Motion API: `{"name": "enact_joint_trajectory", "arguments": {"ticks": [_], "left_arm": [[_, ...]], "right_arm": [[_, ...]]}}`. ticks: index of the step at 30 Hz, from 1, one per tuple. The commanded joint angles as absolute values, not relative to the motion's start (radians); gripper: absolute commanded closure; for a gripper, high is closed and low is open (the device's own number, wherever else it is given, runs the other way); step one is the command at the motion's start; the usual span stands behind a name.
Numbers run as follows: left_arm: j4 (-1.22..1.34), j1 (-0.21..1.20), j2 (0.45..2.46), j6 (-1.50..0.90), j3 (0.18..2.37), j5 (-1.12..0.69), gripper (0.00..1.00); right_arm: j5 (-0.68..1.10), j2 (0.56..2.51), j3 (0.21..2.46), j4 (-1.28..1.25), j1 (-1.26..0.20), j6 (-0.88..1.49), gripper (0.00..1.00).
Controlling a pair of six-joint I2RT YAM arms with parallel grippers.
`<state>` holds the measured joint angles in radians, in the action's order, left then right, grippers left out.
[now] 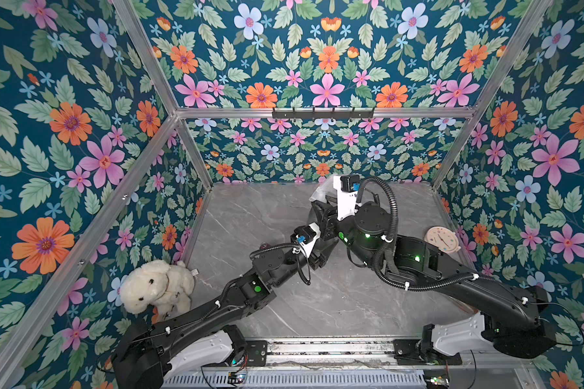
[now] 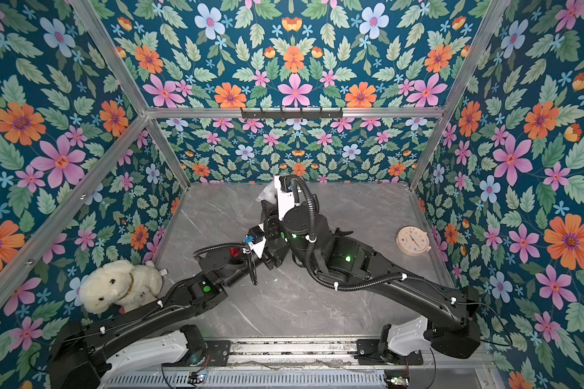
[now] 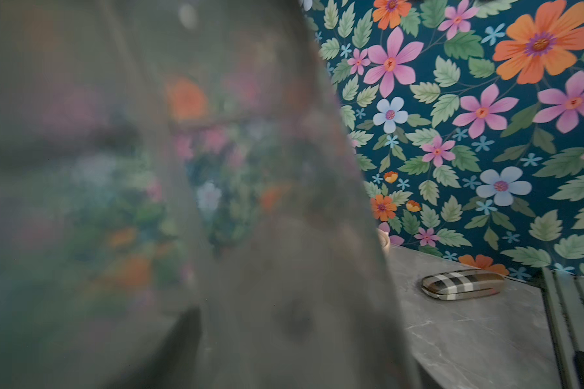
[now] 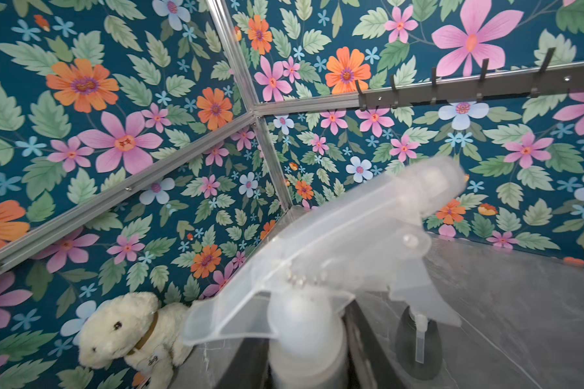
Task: Attach spray nozzles to spray bottles
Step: Screw the spray nozzle on the spray bottle.
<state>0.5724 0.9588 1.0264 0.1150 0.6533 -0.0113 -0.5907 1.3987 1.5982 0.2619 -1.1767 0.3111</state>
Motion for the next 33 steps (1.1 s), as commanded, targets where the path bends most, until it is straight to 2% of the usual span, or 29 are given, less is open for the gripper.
{"name": "enact_joint_trajectory", "arguments": {"ticks": [1, 6, 10, 13, 15, 20, 25, 27, 31, 33], "left_arm": [[0.652, 0.963, 1.020, 0.166, 0.672, -0.002, 1.00], [0.634, 0.962, 1.001, 0.166, 0.669, 0.003, 1.00], [0.633, 0.958, 0.987, 0.164, 0.661, 0.005, 1.00], [0.635, 0.948, 0.979, 0.160, 0.653, -0.008, 1.00], [0.632, 0.941, 0.969, 0.158, 0.649, -0.032, 1.00], [0.621, 0.933, 0.935, 0.165, 0.629, -0.144, 1.00], [0.588, 0.931, 0.913, 0.148, 0.627, -0.274, 1.00], [0.576, 0.931, 0.914, 0.141, 0.632, -0.303, 1.00], [0.568, 0.932, 0.928, 0.134, 0.639, -0.241, 1.00], [0.575, 0.931, 0.943, 0.134, 0.642, -0.204, 1.00]], "right_arm": [[-0.408, 1.401, 1.594, 0.384, -1.204, 0.372, 0.65], [-0.352, 1.316, 1.568, 0.345, -1.205, 0.306, 0.42], [-0.250, 1.220, 1.500, 0.336, -1.205, 0.300, 0.35], [-0.157, 1.126, 1.439, 0.339, -1.205, 0.297, 0.34], [-0.154, 1.068, 1.422, 0.376, -1.204, 0.280, 0.37], [-0.294, 0.979, 1.430, 0.434, -1.172, 0.178, 0.43], [-0.129, 1.017, 1.512, 0.486, -0.905, 0.187, 0.43], [-0.096, 1.050, 1.545, 0.497, -0.842, 0.190, 0.44], [0.024, 1.130, 1.621, 0.532, -0.838, 0.176, 0.46], [0.005, 1.153, 1.629, 0.533, -0.891, 0.168, 0.46]]}}
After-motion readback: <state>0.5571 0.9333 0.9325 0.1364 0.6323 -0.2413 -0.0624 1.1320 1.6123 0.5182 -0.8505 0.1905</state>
